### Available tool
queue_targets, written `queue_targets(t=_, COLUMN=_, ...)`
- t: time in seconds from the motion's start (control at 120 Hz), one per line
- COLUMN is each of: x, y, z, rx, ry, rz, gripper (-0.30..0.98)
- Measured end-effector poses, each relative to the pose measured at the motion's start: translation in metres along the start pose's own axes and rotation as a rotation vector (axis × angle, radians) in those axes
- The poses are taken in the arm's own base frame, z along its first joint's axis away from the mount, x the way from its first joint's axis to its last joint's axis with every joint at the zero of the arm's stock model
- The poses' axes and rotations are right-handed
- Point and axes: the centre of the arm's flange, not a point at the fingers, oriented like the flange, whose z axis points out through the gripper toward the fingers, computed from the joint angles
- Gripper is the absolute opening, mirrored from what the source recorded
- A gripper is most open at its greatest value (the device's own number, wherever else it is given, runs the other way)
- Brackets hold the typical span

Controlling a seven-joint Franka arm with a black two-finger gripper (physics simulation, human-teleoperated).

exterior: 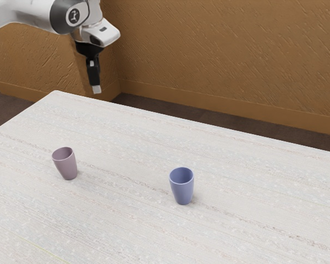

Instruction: Place the right cup onto the left cup

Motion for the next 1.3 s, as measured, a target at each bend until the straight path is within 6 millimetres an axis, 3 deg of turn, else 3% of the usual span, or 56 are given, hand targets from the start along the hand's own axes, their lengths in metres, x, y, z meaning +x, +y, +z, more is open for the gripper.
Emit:
queue_targets(t=0.242, x=0.084, y=0.018, z=0.072, rx=-0.05, ry=-0.008, rz=0.108, gripper=0.69)
queue_targets(t=0.4, x=0.128, y=0.043, z=0.092, rx=-0.057, ry=0.006, rz=0.186, gripper=0.69)
queue_targets(t=0.533, x=0.168, y=0.08, z=0.098, rx=-0.054, ry=0.041, rz=0.272, gripper=0.69)
queue_targets(t=0.642, x=0.191, y=0.1, z=0.113, rx=-0.063, ry=0.052, rz=0.314, gripper=0.69)
queue_targets(t=0.9, x=0.192, y=0.126, z=0.169, rx=-0.123, ry=0.034, rz=0.325, gripper=0.69)
queue_targets(t=1.3, x=0.208, y=0.139, z=0.224, rx=-0.167, ry=0.066, rz=0.29, gripper=0.69)
